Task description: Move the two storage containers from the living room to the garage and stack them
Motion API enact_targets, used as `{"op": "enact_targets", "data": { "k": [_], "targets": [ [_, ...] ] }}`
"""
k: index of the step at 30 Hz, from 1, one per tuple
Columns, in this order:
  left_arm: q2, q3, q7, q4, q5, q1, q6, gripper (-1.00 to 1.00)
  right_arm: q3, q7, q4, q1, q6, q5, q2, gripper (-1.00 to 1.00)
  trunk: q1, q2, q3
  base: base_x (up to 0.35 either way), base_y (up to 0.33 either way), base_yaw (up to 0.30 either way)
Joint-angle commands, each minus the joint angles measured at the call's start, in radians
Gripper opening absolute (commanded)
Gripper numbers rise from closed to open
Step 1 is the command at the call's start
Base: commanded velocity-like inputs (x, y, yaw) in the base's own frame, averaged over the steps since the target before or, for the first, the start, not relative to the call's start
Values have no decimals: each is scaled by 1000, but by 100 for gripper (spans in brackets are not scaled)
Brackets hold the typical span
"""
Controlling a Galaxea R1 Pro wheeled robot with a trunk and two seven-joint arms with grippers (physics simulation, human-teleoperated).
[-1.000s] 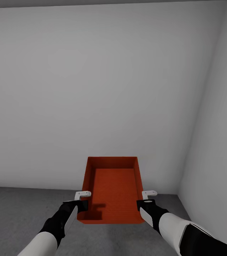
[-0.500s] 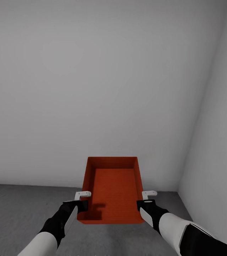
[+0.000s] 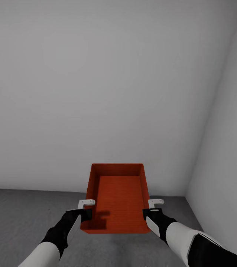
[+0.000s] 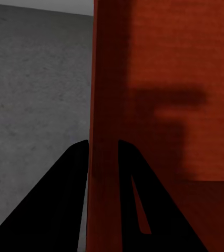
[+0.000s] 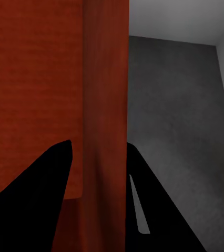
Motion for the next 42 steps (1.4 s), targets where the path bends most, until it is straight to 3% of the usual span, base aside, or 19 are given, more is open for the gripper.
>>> {"op": "enact_targets", "data": {
  "k": [1,42],
  "targets": [
    [0,-58,10,-1,-28,0,4,-100,6,-33,1,-1,6,-5,-1,-100,4,-9,-7,0,0,0],
    [0,-58,10,2,-28,0,4,-100,5,-33,1,-1,6,-5,-1,-100,161,-296,-201,0,0,-52]
  ]
}}
